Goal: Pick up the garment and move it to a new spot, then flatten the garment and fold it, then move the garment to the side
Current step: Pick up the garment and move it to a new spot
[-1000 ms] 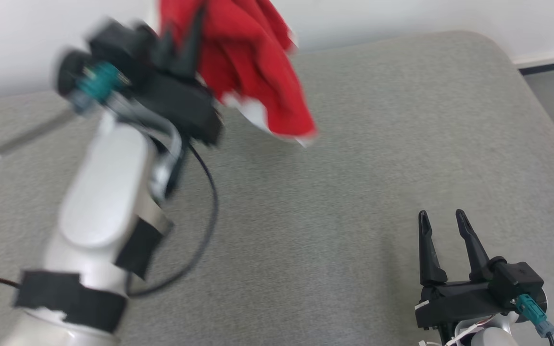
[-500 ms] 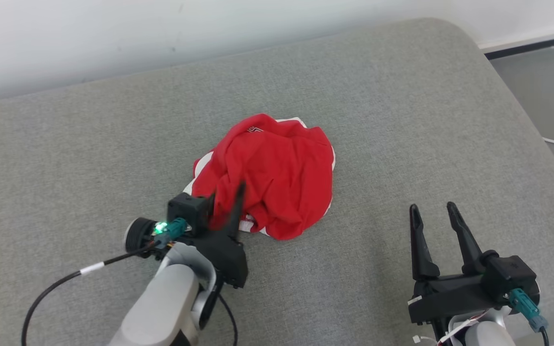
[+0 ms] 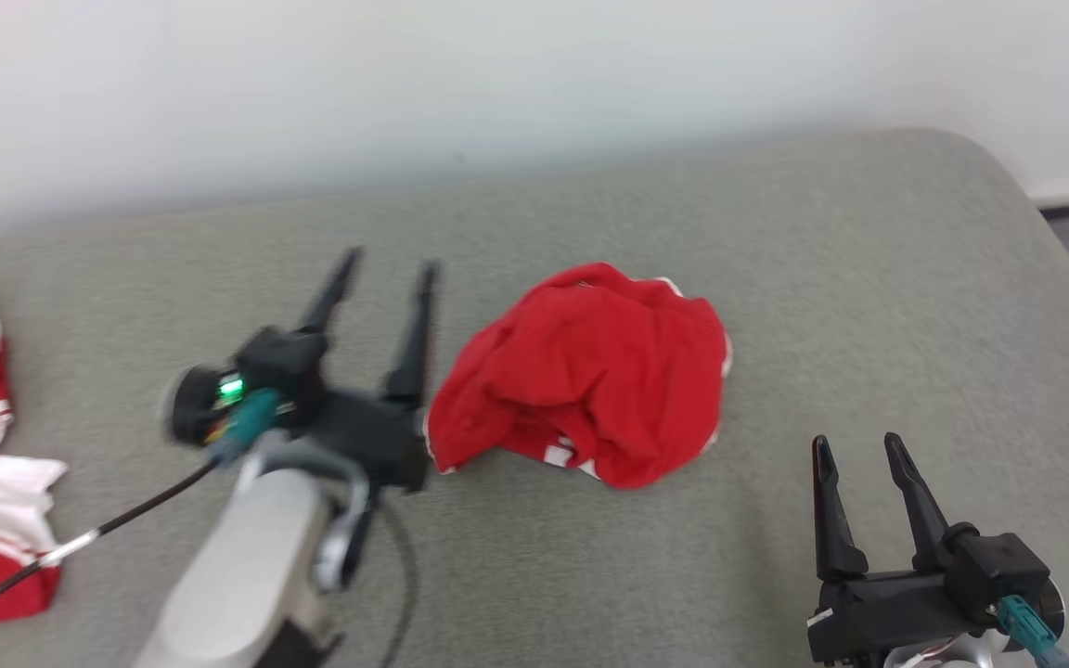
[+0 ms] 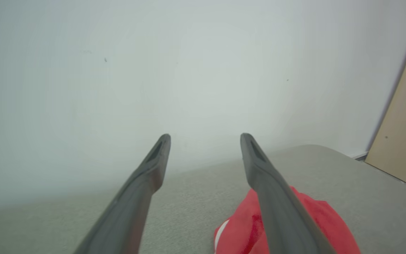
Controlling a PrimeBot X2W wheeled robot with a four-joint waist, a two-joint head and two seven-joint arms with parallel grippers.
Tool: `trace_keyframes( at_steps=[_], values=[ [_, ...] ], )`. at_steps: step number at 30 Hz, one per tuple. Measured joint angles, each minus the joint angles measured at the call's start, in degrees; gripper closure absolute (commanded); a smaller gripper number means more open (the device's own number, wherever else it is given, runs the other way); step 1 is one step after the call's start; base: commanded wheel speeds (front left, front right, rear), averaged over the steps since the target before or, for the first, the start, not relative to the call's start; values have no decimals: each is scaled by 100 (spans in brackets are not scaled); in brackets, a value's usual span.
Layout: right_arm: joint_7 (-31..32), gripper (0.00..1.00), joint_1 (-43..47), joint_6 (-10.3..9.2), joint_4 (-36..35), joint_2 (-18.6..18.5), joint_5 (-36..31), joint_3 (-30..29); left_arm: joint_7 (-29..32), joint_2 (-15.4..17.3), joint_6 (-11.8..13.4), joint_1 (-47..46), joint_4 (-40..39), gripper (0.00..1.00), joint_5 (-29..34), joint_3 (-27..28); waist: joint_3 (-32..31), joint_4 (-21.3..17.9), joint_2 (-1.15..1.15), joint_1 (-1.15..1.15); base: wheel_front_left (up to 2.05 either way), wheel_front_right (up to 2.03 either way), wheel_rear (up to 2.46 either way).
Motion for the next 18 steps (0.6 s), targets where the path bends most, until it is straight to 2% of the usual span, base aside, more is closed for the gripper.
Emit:
trace_keyframes(
  at_steps=[3,5,10,15,18],
  values=[
    [0,0,29,0,-26,0,1,9,0,280,123,279,-269,0,82,294,-113,223,0,0,0,0,0],
    [0,0,37,0,-31,0,1,12,0,346,136,374,-374,0,143,361,-147,295,0,0,0,0,0],
    [-1,0,63,0,-30,0,9,46,1,668,208,1054,-998,0,308,935,-310,586,0,0,0,0,0],
    [0,0,118,0,-52,0,21,59,0,721,244,1901,-1634,0,469,1569,-461,717,0,0,0,0,0],
    [0,0,158,0,-52,2,23,54,1,675,169,2385,-1795,0,619,1773,-512,741,0,0,0,0,0]
  ],
)
